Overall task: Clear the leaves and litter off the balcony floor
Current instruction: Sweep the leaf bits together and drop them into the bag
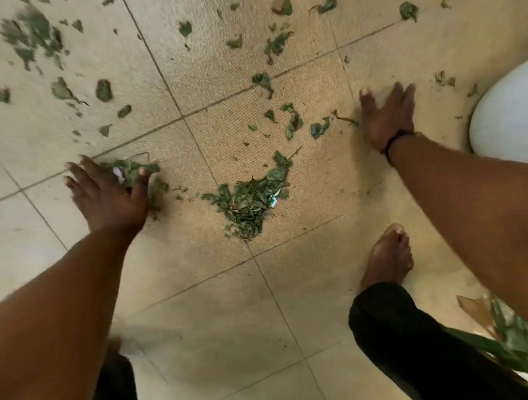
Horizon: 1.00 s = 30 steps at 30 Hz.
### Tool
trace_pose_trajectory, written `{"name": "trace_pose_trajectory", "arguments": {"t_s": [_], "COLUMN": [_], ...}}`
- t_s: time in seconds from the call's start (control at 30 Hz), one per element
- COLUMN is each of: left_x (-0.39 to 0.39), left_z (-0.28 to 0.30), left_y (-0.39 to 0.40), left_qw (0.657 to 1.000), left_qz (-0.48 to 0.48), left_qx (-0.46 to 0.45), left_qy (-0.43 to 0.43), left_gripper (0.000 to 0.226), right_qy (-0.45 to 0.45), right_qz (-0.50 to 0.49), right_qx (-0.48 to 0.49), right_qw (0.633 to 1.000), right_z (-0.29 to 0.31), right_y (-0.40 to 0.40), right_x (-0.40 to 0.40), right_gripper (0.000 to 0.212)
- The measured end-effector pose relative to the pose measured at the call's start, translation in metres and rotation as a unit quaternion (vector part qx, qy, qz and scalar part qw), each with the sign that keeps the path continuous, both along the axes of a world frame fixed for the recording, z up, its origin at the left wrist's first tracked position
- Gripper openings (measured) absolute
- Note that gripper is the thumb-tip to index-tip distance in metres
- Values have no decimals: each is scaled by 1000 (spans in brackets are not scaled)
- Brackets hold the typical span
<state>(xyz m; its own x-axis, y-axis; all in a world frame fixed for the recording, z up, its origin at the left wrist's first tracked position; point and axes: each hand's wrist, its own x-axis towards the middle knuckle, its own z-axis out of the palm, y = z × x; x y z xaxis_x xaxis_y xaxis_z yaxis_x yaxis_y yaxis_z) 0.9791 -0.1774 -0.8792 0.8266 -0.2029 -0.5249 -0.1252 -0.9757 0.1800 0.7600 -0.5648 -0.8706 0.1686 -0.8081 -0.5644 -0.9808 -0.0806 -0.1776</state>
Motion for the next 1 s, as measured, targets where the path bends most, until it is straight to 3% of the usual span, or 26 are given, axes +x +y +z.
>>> {"name": "trace_pose_trajectory", "arguments": {"t_s": [0.13,0.23,0.3,0.37,0.47,0.57,0.63,0.7,0.77,0.87,1.0], "left_x": [-22,-58,-78,-84,-75,-59,-45,-35,-34,-47,-75], "left_z": [-13,-14,-9,1,18,26,25,20,17,16,22], "left_y": [-20,-50,-67,-78,-73,-42,-17,8,27,43,38], "left_qw": [997,978,947,927,933,956,957,948,944,945,939], "left_qz": [-34,-130,-200,-211,-188,-212,-265,-310,-321,-291,-269], "left_qx": [-52,-137,-197,-244,-275,-194,-104,-35,20,101,84], "left_qy": [37,86,155,193,133,59,63,67,70,112,196], "left_gripper": [101,96,90,88,82,91,102,110,117,125,124], "right_qy": [-18,-72,-110,-154,-207,-83,22,87,101,105,43], "right_qz": [21,145,257,326,318,337,394,442,438,364,384], "right_qx": [2,22,63,112,75,21,43,74,93,113,93], "right_qw": [1000,987,958,926,922,938,918,890,888,919,917], "right_z": [-24,-34,-30,-17,0,5,5,3,-3,-9,-8], "right_y": [22,84,121,137,135,130,139,162,197,245,267], "right_x": [13,30,42,47,29,-17,-50,-70,-74,-45,1], "right_gripper": [87,86,82,72,66,100,126,137,135,119,106]}}
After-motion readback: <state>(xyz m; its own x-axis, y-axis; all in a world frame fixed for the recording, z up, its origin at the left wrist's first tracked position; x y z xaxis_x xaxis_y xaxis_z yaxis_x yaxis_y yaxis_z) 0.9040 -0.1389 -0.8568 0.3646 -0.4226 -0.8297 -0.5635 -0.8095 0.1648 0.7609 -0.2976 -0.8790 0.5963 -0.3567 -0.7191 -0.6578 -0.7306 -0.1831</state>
